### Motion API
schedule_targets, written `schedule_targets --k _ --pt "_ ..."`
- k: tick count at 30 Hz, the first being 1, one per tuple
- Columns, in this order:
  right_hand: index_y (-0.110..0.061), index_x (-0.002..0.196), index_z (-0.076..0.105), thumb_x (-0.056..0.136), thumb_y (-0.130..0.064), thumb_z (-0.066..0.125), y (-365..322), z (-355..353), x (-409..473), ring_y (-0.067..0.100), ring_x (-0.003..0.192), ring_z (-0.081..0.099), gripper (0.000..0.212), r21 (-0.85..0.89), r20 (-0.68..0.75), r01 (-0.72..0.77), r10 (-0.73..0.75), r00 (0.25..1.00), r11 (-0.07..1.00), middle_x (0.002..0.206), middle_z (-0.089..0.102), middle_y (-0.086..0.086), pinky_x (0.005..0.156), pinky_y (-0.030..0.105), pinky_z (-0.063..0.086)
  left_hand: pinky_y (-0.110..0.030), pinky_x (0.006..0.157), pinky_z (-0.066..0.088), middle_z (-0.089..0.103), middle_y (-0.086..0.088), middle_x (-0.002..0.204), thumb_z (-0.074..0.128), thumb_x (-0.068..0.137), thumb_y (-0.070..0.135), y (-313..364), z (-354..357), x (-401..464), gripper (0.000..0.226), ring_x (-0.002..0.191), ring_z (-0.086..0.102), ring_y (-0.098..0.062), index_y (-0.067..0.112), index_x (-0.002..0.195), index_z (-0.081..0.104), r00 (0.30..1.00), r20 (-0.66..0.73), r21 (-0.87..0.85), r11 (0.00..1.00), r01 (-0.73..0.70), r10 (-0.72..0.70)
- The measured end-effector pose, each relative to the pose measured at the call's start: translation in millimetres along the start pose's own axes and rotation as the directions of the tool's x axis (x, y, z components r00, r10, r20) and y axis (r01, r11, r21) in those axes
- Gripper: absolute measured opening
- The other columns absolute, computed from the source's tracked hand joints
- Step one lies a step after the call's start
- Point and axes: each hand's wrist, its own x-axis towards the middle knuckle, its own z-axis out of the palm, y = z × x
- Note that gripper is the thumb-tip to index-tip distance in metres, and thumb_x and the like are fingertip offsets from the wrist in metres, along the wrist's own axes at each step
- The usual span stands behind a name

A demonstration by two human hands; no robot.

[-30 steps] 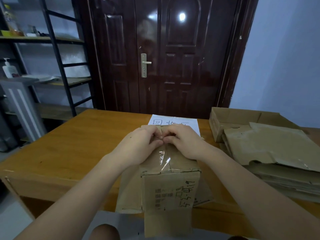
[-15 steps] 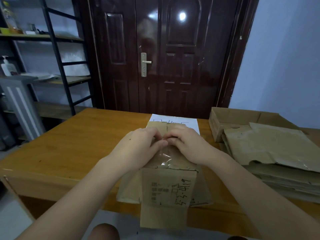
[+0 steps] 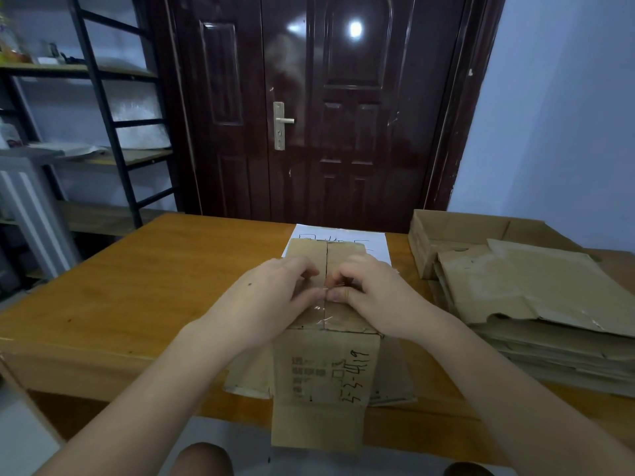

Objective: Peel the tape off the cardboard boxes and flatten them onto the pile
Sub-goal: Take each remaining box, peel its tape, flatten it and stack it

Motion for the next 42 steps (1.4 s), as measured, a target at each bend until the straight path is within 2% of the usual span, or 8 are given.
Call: schedule_targets --k 10,17,22,26,30,33,38,42 --pt "-0.037 0.110 0.063 0.092 -0.055 0.063 -15.4 -3.9 -14.4 -0.001 0.102 0.044 0.026 -0.116 0.014 -0.083 0.085 0.996 0.990 0.105 0.051 -0.023 0.085 0.023 0.042 -0.030 0.089 0.051 0.059 0.017 0.107 0.039 0.104 0.048 3.4 15.2 -3.6 0.033 0.098 0.052 -0.003 0.030 0.115 0.065 1.000 -0.020 -0.020 1.000 -0.021 0.021" --pt "-0.041 0.103 0.065 0.095 -0.044 0.064 -18.2 11.3 -22.6 0.001 0.097 0.047 0.008 -0.038 -0.097 -0.103 0.099 0.990 0.994 0.095 0.056 -0.020 0.080 0.021 0.041 -0.029 0.082 0.053 0.061 0.021 0.102 0.039 0.101 0.056 0.4 10.5 -12.2 0.029 0.096 0.057 0.001 0.040 0.115 0.058 0.999 0.015 -0.163 0.986 -0.037 0.040" --pt "-0.036 0.114 0.068 0.096 -0.045 0.060 -21.3 14.8 -25.9 0.001 0.100 0.047 0.021 -0.037 -0.129 -0.115 0.110 0.986 0.993 0.098 0.053 -0.023 0.084 0.015 0.040 -0.025 0.080 0.056 0.062 0.025 0.104 0.036 0.093 0.068 -3.7 9.8 -22.1 0.036 0.098 0.059 0.005 0.045 0.111 0.058 0.997 0.045 -0.251 0.967 -0.045 0.058" --pt "-0.035 0.103 0.063 0.097 -0.043 0.058 -21.6 11.9 -26.7 -0.001 0.098 0.049 0.011 -0.027 -0.154 -0.137 0.131 0.979 0.990 0.099 0.050 -0.021 0.083 0.019 0.043 -0.029 0.081 0.055 0.059 0.023 0.103 0.036 0.100 0.058 -2.3 19.9 -18.5 0.030 0.093 0.058 0.002 0.040 0.106 0.060 0.999 -0.005 -0.173 0.984 -0.032 0.032" --pt "-0.034 0.107 0.066 0.092 -0.066 0.038 -20.8 5.7 -31.1 0.000 0.101 0.047 0.045 -0.114 -0.142 -0.091 0.074 0.987 0.989 0.098 0.056 -0.023 0.083 0.022 0.041 -0.028 0.079 0.052 0.054 0.021 0.097 0.033 0.105 0.049 2.7 30.8 -13.3 0.031 0.090 0.054 0.000 0.034 0.105 0.059 0.997 -0.076 -0.144 0.989 -0.040 0.029" --pt "-0.044 0.111 0.058 0.091 -0.053 0.062 -23.6 5.7 -40.2 -0.004 0.105 0.047 0.022 -0.027 -0.101 -0.095 0.092 0.991 0.995 0.103 0.054 -0.028 0.087 0.019 0.042 -0.025 0.079 0.048 0.053 0.023 0.098 0.034 0.107 0.045 4.4 34.4 -12.2 0.030 0.094 0.051 0.002 0.032 0.107 0.060 0.993 -0.104 -0.184 0.981 -0.068 0.050" --pt "-0.038 0.111 0.067 0.091 -0.032 0.073 -19.1 7.2 -46.7 -0.002 0.107 0.051 0.022 0.084 -0.181 -0.102 0.115 0.977 0.991 0.105 0.059 -0.023 0.091 0.025 0.048 -0.028 0.095 0.050 0.060 0.024 0.112 0.048 0.100 0.050 1.6 32.0 -19.7 0.028 0.114 0.053 0.001 0.035 0.119 0.061 0.995 -0.033 -0.397 0.912 -0.101 0.096" --pt "-0.052 0.099 0.062 0.088 -0.027 0.077 -19.9 11.7 -51.2 -0.003 0.108 0.053 0.032 0.157 -0.248 -0.068 0.106 0.963 0.985 0.106 0.059 -0.030 0.089 0.019 0.046 -0.027 0.103 0.047 0.061 0.022 0.118 0.060 0.094 0.047 0.4 32.9 -28.9 0.022 0.117 0.053 0.001 0.037 0.113 0.062 0.991 -0.098 -0.369 0.922 -0.118 0.087"
